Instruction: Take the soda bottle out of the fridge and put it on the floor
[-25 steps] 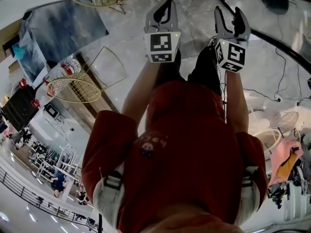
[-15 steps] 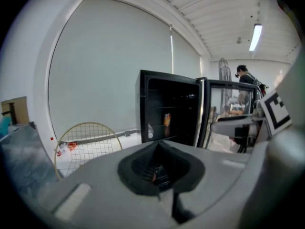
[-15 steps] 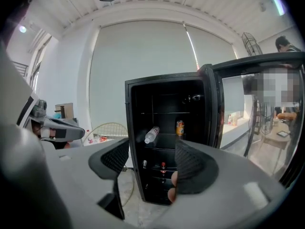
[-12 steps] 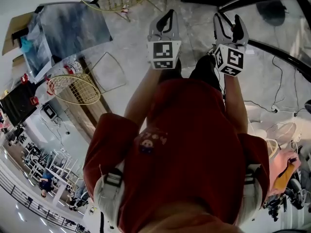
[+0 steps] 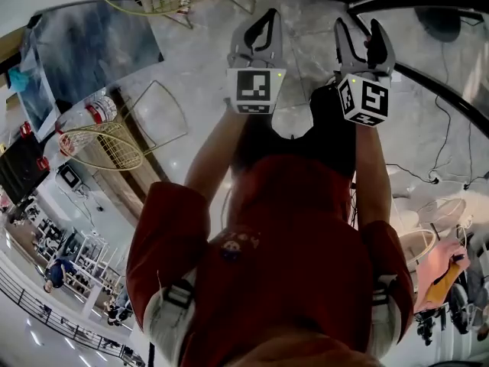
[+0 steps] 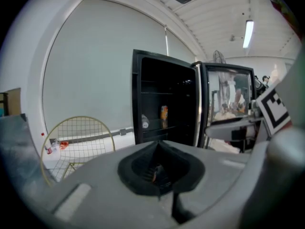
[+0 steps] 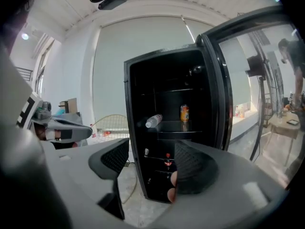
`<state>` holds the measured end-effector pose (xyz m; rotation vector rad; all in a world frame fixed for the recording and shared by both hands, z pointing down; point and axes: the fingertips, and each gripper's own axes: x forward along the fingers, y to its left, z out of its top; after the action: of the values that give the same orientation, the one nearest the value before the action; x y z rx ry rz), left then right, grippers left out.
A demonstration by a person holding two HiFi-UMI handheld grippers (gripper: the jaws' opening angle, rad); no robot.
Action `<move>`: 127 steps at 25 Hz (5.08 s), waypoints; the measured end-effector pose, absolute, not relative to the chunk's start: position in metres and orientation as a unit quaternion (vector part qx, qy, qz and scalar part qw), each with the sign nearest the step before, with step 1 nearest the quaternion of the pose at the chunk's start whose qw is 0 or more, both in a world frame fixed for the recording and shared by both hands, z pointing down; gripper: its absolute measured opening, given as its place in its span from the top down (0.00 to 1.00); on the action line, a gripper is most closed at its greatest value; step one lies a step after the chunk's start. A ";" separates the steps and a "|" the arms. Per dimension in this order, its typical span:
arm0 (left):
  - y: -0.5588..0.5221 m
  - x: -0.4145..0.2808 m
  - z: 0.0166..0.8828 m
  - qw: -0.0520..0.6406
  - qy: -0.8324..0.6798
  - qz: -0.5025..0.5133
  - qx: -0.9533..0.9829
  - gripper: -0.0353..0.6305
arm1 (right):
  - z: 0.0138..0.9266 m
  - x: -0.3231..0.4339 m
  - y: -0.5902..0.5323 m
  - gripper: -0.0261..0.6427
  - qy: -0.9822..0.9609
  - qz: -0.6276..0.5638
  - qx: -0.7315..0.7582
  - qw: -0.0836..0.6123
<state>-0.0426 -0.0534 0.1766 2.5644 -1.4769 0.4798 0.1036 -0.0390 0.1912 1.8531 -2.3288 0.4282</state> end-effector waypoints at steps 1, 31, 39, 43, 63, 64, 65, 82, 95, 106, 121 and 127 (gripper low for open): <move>-0.057 -0.041 0.192 0.069 -0.492 0.155 0.854 0.95 | 0.209 0.105 -0.043 0.53 -0.773 0.140 0.615 0.068; -0.195 -0.042 0.616 -0.044 -0.493 0.050 0.868 0.95 | 0.633 0.093 -0.191 0.54 -0.803 0.047 0.591 0.055; -0.184 -0.031 0.634 -0.037 -0.481 0.054 0.874 0.95 | 0.634 0.089 -0.184 0.54 -0.799 0.029 0.598 0.062; -0.181 -0.028 0.626 -0.030 -0.478 0.028 0.877 0.95 | 0.637 0.084 -0.186 0.54 -0.800 0.035 0.596 0.060; -0.192 -0.039 0.631 -0.020 -0.491 0.047 0.870 0.95 | 0.637 0.097 -0.276 0.54 -0.793 0.057 0.606 0.020; -0.191 -0.037 0.634 -0.019 -0.489 0.052 0.870 0.95 | 0.633 0.097 -0.286 0.54 -0.795 0.046 0.605 0.020; -0.191 -0.035 0.637 -0.017 -0.486 0.058 0.872 0.95 | 0.629 0.096 -0.297 0.54 -0.798 0.035 0.601 0.020; -0.180 -0.017 0.683 0.030 -0.440 0.121 0.889 0.95 | 0.630 0.119 -0.412 0.47 -0.779 0.060 0.623 0.038; -0.183 -0.016 0.700 0.039 -0.436 0.132 0.889 0.95 | 0.654 0.114 -0.437 0.47 -0.790 0.095 0.605 0.039; -0.182 -0.017 0.701 0.038 -0.435 0.131 0.890 0.95 | 0.651 0.110 -0.437 0.54 -0.786 0.069 0.612 0.049; -0.174 -0.003 0.706 0.027 -0.426 0.137 0.894 0.95 | 0.648 0.129 -0.411 0.55 -0.773 0.099 0.625 0.044; -0.166 0.004 0.703 0.019 -0.422 0.139 0.896 0.95 | 0.633 0.130 -0.384 0.55 -0.786 0.098 0.610 0.029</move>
<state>0.0045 -0.1661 0.7032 2.7809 -1.3105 0.4326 0.1305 -0.3839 0.6333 1.8813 -2.4231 0.3031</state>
